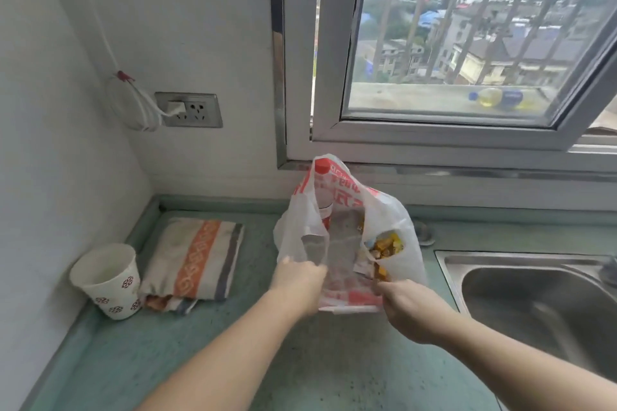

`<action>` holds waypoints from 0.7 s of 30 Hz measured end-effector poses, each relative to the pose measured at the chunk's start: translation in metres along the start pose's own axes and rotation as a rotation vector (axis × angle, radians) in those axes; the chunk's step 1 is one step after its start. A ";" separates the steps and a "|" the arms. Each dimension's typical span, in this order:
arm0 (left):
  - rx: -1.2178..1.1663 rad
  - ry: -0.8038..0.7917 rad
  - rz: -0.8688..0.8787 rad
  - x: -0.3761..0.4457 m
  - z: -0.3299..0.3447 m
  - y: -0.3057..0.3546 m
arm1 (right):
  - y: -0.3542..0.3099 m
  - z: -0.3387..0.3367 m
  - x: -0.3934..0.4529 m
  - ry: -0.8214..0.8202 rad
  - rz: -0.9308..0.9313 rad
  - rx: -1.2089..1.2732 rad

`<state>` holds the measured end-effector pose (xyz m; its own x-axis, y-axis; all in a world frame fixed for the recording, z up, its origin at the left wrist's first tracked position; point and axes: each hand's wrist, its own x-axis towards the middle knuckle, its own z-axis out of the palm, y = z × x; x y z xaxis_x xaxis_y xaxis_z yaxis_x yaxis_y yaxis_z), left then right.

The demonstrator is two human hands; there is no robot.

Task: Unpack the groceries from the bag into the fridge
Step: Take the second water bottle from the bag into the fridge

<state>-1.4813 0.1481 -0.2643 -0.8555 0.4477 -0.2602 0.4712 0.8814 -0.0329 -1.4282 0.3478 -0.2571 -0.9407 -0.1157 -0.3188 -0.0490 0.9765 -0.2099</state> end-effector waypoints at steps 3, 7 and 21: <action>0.037 -0.043 -0.048 0.004 0.008 0.003 | 0.013 0.008 0.013 -0.036 0.061 0.031; 0.033 -0.063 -0.092 0.011 0.007 0.004 | 0.019 0.009 0.038 -0.035 0.084 0.035; -1.023 0.422 -0.452 0.086 -0.037 0.023 | 0.025 0.037 0.095 -0.062 -0.046 0.101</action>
<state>-1.5520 0.2119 -0.2520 -0.9930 -0.0880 -0.0789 -0.1160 0.5976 0.7934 -1.5068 0.3549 -0.3266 -0.9153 -0.1741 -0.3631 -0.0547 0.9471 -0.3162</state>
